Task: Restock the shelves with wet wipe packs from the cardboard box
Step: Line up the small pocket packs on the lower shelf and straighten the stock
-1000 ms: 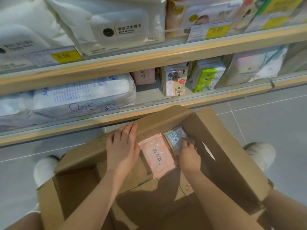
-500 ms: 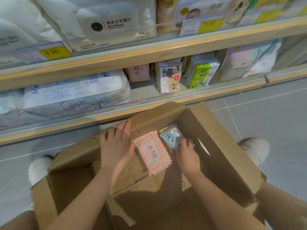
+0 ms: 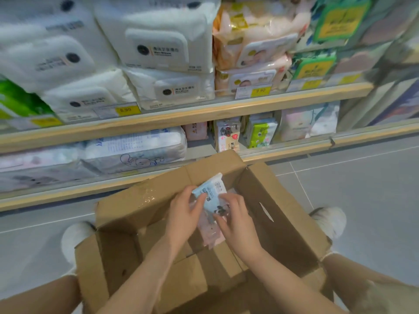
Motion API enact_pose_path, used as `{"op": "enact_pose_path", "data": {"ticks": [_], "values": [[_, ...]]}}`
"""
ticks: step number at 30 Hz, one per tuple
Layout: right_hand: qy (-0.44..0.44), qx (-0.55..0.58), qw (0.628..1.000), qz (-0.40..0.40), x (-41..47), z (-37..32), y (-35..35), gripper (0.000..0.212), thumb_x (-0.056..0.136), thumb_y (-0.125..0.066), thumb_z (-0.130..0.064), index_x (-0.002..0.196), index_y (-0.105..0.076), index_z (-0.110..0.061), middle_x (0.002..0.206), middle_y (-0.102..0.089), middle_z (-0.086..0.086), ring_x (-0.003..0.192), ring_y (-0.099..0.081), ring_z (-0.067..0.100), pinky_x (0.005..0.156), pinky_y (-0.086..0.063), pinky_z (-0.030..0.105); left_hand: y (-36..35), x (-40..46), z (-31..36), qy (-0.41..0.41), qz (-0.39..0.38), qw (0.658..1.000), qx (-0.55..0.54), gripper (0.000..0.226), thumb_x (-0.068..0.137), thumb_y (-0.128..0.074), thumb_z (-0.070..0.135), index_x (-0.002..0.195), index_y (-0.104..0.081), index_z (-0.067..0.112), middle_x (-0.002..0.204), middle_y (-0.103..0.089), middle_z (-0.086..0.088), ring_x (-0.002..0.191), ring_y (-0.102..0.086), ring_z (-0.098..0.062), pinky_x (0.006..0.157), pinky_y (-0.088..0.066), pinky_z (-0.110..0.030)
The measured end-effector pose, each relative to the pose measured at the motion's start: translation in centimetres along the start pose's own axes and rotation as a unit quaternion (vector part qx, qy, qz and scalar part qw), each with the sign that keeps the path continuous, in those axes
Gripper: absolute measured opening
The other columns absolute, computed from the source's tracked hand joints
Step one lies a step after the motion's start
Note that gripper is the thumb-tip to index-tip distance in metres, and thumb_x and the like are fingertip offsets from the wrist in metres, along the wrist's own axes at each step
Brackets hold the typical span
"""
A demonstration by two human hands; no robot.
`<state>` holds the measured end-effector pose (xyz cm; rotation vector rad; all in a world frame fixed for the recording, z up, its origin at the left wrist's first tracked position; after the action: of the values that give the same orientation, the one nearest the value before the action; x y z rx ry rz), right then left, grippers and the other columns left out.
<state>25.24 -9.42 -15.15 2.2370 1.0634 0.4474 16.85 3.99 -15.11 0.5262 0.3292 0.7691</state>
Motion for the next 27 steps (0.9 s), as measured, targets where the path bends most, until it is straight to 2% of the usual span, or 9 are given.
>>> {"op": "enact_pose_path", "data": {"ticks": [3,6,9,11,16,17,20,23,27], "values": [[-0.018,0.025,1.0,0.004,0.3,0.4,0.4,0.039,0.091,-0.059,-0.029,0.127,-0.045,-0.02,0.123,-0.041,-0.01,0.081,-0.047,-0.011,0.062,-0.038,0.002,1.4,0.5,-1.1,-0.025,0.001,0.994,0.102,0.014,0.093,-0.046,0.042,0.093,-0.05,0.029,0.089,-0.06,0.005,0.09,-0.055,-0.023,0.079,-0.048,-0.045],[-0.071,0.001,0.997,-0.018,0.5,3.2,0.3,0.041,0.092,-0.056,-0.032,0.13,-0.044,-0.021,0.128,-0.041,-0.01,0.073,-0.048,-0.007,0.062,-0.038,0.005,2.4,1.3,-2.6,-0.02,0.0,0.984,0.179,0.028,0.098,-0.04,0.033,0.115,-0.056,0.017,0.111,-0.061,-0.004,0.109,-0.048,-0.025,0.102,-0.037,-0.046],[-0.138,-0.042,0.989,-0.041,0.3,7.5,-0.5,0.042,0.092,-0.057,-0.028,0.131,-0.045,-0.019,0.136,-0.041,-0.005,0.089,-0.059,0.006,0.07,-0.04,0.012,2.7,1.4,-4.0,-0.027,0.005,0.977,0.213,0.04,0.098,-0.046,0.025,0.136,-0.045,0.015,0.136,-0.051,-0.002,0.129,-0.041,-0.021,0.116,-0.021,-0.042],[-0.184,-0.055,0.98,-0.054,0.3,10.0,-1.3,0.042,0.093,-0.056,-0.029,0.132,-0.046,-0.019,0.137,-0.043,-0.002,0.102,-0.06,0.013,0.076,-0.041,0.017,2.1,1.5,-4.9,-0.067,0.006,0.966,0.249,0.045,0.094,-0.052,0.021,0.137,-0.044,0.013,0.137,-0.052,-0.005,0.129,-0.044,-0.023,0.113,-0.021,-0.038],[-0.316,0.008,0.948,-0.039,1.5,14.6,-3.7,0.044,0.092,-0.058,-0.024,0.133,-0.049,-0.011,0.127,-0.058,0.005,0.119,-0.054,0.022,0.093,-0.043,0.029,1.0,2.2,-6.1,-0.044,0.007,0.957,0.286,0.042,0.096,-0.048,0.024,0.137,-0.045,0.013,0.133,-0.056,-0.006,0.124,-0.051,-0.024,0.109,-0.029,-0.044],[-0.338,0.023,0.94,-0.038,1.8,15.2,-4.2,0.039,0.093,-0.057,-0.024,0.129,-0.052,-0.01,0.122,-0.06,0.005,0.118,-0.054,0.022,0.089,-0.044,0.026,0.9,2.1,-6.1,-0.055,0.014,0.957,0.284,0.04,0.096,-0.045,0.025,0.135,-0.047,0.014,0.131,-0.057,-0.007,0.122,-0.052,-0.024,0.108,-0.03,-0.045],[-0.385,0.026,0.921,-0.049,2.1,16.6,-6.0,0.023,0.094,-0.055,-0.027,0.109,-0.06,-0.01,0.102,-0.063,0.006,0.104,-0.062,0.023,0.062,-0.04,0.017,0.8,2.0,-6.3,-0.058,0.035,0.961,0.267,0.038,0.094,-0.042,0.028,0.13,-0.05,0.017,0.132,-0.056,-0.003,0.124,-0.05,-0.022,0.106,-0.028,-0.043],[-0.387,-0.012,0.921,-0.032,2.2,17.4,-7.5,0.027,0.094,-0.054,-0.021,0.121,-0.054,-0.014,0.124,-0.056,0.01,0.103,-0.062,0.022,0.074,-0.04,0.02,0.6,2.1,-6.4,-0.064,0.042,0.961,0.267,0.038,0.092,-0.038,0.03,0.124,-0.054,0.017,0.134,-0.054,0.0,0.123,-0.047,-0.017,0.102,-0.027,-0.038],[-0.395,0.004,0.918,-0.033,2.4,17.4,-8.0,0.026,0.091,-0.058,-0.018,0.116,-0.057,-0.011,0.126,-0.056,0.013,0.099,-0.062,0.023,0.074,-0.043,0.026,0.6,2.2,-6.6,-0.075,0.05,0.962,0.26,0.037,0.091,-0.041,0.027,0.124,-0.053,0.016,0.132,-0.056,-0.001,0.12,-0.044,-0.013,0.097,-0.022,-0.028]]}}
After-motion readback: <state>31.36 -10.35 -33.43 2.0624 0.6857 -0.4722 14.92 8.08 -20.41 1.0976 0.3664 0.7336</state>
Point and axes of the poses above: each hand's wrist, its own x-axis towards the middle knuckle, its own y-axis out of the back of the hand, z = x × y, the point moved 4 cm from there along x, towards the middle knuckle
